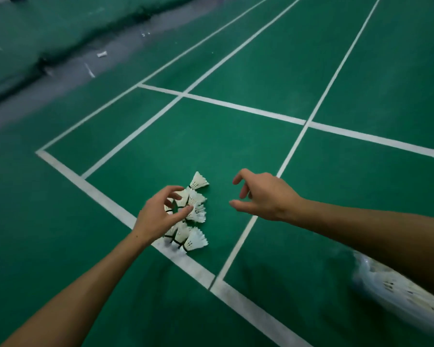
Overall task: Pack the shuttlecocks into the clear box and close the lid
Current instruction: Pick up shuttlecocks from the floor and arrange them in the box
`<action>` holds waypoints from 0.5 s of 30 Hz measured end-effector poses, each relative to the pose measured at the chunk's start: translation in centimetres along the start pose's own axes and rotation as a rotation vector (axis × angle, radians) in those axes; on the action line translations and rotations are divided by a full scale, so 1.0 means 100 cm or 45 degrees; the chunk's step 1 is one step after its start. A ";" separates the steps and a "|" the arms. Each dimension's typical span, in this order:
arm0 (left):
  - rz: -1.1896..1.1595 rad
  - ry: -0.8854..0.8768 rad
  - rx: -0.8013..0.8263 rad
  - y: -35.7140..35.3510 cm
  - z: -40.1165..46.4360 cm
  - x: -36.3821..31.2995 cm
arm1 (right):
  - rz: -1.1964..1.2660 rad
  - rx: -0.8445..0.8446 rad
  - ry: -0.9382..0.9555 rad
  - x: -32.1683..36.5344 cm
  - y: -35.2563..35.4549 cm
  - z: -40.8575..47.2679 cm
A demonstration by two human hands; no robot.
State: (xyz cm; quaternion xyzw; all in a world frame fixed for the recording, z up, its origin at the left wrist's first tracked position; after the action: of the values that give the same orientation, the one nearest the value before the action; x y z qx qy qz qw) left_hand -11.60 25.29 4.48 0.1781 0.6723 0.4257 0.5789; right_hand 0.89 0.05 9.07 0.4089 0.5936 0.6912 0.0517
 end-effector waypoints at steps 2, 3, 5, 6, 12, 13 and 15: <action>0.074 0.045 0.042 -0.005 -0.011 0.039 | 0.057 0.018 0.009 0.006 -0.036 0.017; 0.118 0.056 0.068 -0.009 -0.016 0.054 | 0.087 0.027 0.002 0.008 -0.054 0.024; 0.249 0.064 0.120 -0.022 -0.024 0.078 | 0.139 0.065 -0.030 0.011 -0.089 0.035; 0.349 0.052 0.129 -0.027 -0.025 0.086 | 0.160 0.098 -0.045 0.014 -0.107 0.039; 0.641 -0.028 0.254 -0.059 -0.007 0.101 | 0.259 0.224 -0.136 0.035 -0.198 0.045; 0.723 -0.063 0.258 -0.061 -0.004 0.103 | 0.275 0.220 -0.160 0.038 -0.207 0.045; 0.895 -0.166 0.243 -0.062 0.002 0.102 | 0.283 0.196 -0.187 0.041 -0.217 0.045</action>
State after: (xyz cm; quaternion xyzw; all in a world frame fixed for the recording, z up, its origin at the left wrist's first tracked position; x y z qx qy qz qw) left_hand -12.55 29.25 -6.70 0.4781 0.5686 0.5215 0.4197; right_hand -7.98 12.16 -7.77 0.5241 0.5907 0.6134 -0.0134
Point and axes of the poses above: each hand's wrist, its own z-axis towards the middle knuckle, its own y-axis out of the back of the hand, x = y × z, the point moved 7 cm from there along z, towards the middle knuckle, and after that the axes turned 2 degrees about y, right-handed, at the moved point
